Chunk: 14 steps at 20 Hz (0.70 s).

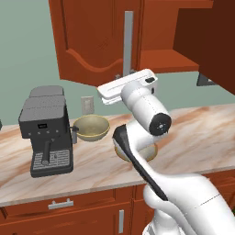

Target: Open the cabinet. Pick the bowls from the counter and place them in the cabinet. Then close the cabinet.

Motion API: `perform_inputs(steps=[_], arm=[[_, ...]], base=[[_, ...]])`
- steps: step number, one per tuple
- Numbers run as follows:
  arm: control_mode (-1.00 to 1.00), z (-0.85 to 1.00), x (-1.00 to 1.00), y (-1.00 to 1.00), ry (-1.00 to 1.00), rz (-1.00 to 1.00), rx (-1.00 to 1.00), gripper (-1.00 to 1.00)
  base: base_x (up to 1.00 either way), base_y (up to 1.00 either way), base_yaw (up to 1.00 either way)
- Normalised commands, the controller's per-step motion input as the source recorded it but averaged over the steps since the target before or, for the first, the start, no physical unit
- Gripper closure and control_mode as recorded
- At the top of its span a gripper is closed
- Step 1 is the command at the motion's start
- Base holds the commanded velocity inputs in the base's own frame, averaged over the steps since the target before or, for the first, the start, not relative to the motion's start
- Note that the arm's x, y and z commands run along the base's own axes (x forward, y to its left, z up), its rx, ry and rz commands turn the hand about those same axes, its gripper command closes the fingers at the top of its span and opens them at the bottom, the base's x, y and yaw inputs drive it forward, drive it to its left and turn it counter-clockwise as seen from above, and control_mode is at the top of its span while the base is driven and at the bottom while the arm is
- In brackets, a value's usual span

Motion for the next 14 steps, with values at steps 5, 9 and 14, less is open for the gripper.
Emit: perform_inputs(steps=[5, 9, 14], arm=[[-1.0, 0.0, -0.45, 1.0, 0.0, -0.01, -0.1, 1.0], [-1.0, 0.0, -0.4, 1.0, 0.0, -0.03, -0.11, -1.0], [-1.0, 0.21, -0.48, -0.08, 0.0, 0.0, 0.03, -1.0]], base=[[0.0, 0.0, 0.0], [0.0, 0.0, 0.0], [0.0, 0.0, 0.0]])
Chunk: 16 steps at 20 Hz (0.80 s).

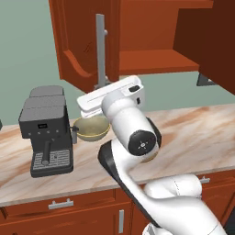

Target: Open the cabinet. Pick the bowls from the counter and place them in the cabinet. Then close the cabinet.

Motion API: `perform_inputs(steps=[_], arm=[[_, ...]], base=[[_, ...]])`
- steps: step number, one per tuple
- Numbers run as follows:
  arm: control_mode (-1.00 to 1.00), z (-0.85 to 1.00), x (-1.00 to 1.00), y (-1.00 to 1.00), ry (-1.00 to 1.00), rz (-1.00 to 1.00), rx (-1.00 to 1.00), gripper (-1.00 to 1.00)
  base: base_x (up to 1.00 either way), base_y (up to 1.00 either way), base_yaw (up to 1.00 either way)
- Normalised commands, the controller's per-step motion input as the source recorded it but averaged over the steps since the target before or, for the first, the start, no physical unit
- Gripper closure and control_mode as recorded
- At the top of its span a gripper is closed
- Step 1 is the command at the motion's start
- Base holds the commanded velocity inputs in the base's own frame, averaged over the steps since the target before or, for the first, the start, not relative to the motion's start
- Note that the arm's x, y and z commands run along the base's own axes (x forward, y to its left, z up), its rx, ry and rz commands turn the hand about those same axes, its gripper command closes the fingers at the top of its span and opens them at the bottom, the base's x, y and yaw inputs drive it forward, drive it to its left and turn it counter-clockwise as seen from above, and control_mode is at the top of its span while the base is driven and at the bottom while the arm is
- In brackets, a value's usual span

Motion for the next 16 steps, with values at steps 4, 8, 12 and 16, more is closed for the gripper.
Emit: perform_inputs(steps=[4, 8, 12, 16], arm=[[-1.0, 0.45, -1.0, -0.97, -0.06, 0.0, 0.1, -1.0], [-1.0, 0.31, -0.71, -0.96, -0.01, 0.04, 0.12, -1.0], [-1.0, 0.29, -0.73, -0.58, 0.0, 0.11, 0.14, -1.0], [-1.0, 0.27, -0.56, -0.36, 0.01, 0.16, 0.14, -1.0]], base=[[0.0, 0.0, 0.0], [0.0, 0.0, 0.0], [0.0, 0.0, 0.0], [0.0, 0.0, 0.0]])
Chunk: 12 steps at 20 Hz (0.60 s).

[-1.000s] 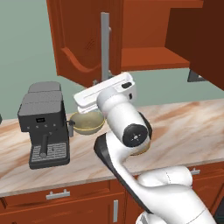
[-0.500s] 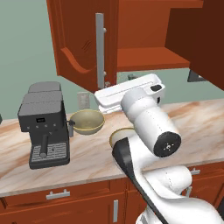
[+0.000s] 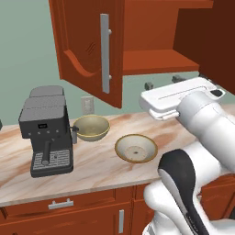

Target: Open the cabinet. Pick the bowls from the counter and place them in the cabinet. Then close the cabinet.

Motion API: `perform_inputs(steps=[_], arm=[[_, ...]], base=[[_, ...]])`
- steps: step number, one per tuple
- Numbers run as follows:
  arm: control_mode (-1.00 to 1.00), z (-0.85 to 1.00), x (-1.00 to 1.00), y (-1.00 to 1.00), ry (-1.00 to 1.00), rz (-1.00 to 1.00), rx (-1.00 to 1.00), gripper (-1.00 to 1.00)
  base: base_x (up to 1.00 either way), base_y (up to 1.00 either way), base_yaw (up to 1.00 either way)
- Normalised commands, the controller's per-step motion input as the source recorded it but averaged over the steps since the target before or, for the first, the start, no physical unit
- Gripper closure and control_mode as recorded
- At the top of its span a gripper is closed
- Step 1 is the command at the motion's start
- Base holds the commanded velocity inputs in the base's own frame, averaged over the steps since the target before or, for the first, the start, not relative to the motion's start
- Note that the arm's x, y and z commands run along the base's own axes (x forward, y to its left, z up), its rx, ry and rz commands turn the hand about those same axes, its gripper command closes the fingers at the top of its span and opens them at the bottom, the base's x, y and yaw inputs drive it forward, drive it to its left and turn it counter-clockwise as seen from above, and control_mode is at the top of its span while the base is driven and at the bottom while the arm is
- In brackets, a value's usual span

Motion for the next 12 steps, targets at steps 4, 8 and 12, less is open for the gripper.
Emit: perform_inputs(steps=[4, 8, 12], arm=[[-1.0, 0.09, 0.0, -0.03, 0.09, 0.22, 0.16, -1.0], [-1.0, 0.02, 0.01, -0.26, 0.1, 0.26, 0.18, -1.0], [-1.0, 0.0, 0.27, -0.11, 0.02, 0.11, 0.04, -1.0]], base=[[0.0, 0.0, 0.0], [0.0, 0.0, 0.0], [0.0, 0.0, 0.0]])
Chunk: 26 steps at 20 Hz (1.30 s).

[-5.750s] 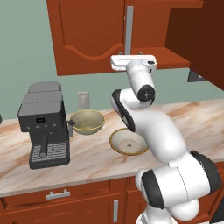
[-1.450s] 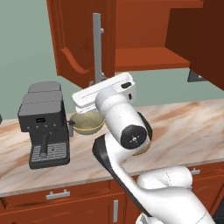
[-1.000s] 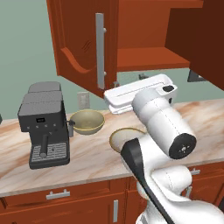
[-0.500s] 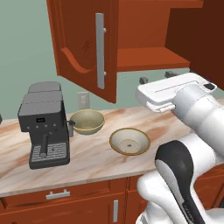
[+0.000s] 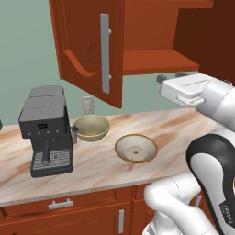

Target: Open the cabinet. Pick the bowls from the counter and place them in the cabinet. Then close the cabinet.

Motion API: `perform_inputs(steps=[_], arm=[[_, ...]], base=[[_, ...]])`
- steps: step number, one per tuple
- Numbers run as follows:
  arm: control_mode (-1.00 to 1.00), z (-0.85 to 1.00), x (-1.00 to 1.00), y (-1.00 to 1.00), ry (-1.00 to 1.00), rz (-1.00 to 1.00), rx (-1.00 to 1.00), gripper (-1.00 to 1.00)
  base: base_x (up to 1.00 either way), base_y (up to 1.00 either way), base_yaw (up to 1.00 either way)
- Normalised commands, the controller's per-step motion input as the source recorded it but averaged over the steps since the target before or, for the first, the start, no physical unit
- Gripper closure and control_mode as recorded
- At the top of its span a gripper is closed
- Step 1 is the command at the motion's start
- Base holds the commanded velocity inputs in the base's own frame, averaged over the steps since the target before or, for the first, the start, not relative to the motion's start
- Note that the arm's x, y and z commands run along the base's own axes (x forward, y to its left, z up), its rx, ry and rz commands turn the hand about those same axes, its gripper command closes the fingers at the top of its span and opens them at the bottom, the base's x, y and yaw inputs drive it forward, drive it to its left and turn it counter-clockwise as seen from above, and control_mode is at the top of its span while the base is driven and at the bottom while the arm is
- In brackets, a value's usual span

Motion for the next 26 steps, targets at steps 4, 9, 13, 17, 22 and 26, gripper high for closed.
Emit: perform_inputs(steps=[4, 9, 13, 17, 22, 26], arm=[[-1.0, 0.0, 0.54, -0.03, 0.0, 0.0, 0.0, -1.0], [-1.0, 0.0, 0.56, 0.0, 0.0, 0.0, -0.01, -1.0], [-1.0, 0.0, 0.42, 0.0, 0.0, 0.01, 0.0, -1.0], [-1.0, -0.01, 0.19, 0.0, 0.0, 0.11, 0.0, -1.0], [-1.0, -0.01, 0.26, 0.0, 0.0, 0.14, 0.0, -1.0], [-1.0, -0.04, 0.16, 0.0, 0.0, 0.14, 0.0, -1.0]], base=[[0.0, 0.0, 0.0], [0.0, 0.0, 0.0], [0.0, 0.0, 0.0], [0.0, 0.0, 0.0], [0.0, 0.0, 0.0], [0.0, 0.0, 0.0]])
